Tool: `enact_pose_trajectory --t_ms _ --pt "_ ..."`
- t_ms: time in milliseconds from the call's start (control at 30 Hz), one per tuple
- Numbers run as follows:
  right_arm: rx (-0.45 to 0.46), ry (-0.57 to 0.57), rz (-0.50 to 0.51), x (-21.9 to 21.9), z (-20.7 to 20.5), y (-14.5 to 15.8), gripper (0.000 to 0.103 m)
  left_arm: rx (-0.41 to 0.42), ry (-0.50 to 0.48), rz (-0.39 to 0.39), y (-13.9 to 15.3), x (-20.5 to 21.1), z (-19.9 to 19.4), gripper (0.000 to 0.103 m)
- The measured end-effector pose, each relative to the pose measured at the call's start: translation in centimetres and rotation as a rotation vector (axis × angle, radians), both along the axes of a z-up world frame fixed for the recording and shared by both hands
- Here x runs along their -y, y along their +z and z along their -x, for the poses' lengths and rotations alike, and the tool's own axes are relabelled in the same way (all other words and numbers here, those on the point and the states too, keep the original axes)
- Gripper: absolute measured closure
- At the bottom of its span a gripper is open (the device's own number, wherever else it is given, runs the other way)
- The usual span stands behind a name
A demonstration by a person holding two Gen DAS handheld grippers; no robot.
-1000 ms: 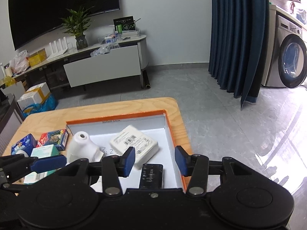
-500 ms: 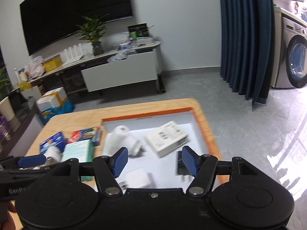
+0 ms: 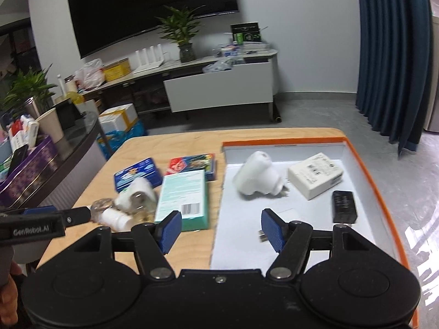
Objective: Organize rigid objects
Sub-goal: 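Move both grippers back over the table toward the remaining bottles, then grasp the clear glass diffuser bottle with the left gripper while the right grasps the white pill bottle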
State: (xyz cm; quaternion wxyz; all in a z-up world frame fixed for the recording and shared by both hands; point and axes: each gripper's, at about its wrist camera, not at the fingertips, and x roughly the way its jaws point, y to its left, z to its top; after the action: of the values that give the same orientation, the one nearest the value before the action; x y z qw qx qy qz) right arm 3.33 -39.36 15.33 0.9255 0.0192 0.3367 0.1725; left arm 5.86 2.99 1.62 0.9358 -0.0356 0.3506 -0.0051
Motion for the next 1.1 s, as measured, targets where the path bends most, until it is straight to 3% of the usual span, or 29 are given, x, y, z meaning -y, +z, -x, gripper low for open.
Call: enact_pose_trajectory --t_ms 200,733,1100 --pt "-0.008 0.009 0.000 -0.7 0.9 -0.1 0.025 -0.043 0.076 -0.015 -1.7 -3.7 -1.2 0.017" --pt "-0.041 0.005 0.028 -1.9 0.7 -1.3 0.025 -0.074 -0.013 -0.080 -5.5 -4.3 -8.4 0.007" --pt "-0.052 0.027 0.034 -3.0 -0.3 -1.9 0.025 -0.070 -0.021 -0.093 -5.7 -7.3 -6.8 0.001"
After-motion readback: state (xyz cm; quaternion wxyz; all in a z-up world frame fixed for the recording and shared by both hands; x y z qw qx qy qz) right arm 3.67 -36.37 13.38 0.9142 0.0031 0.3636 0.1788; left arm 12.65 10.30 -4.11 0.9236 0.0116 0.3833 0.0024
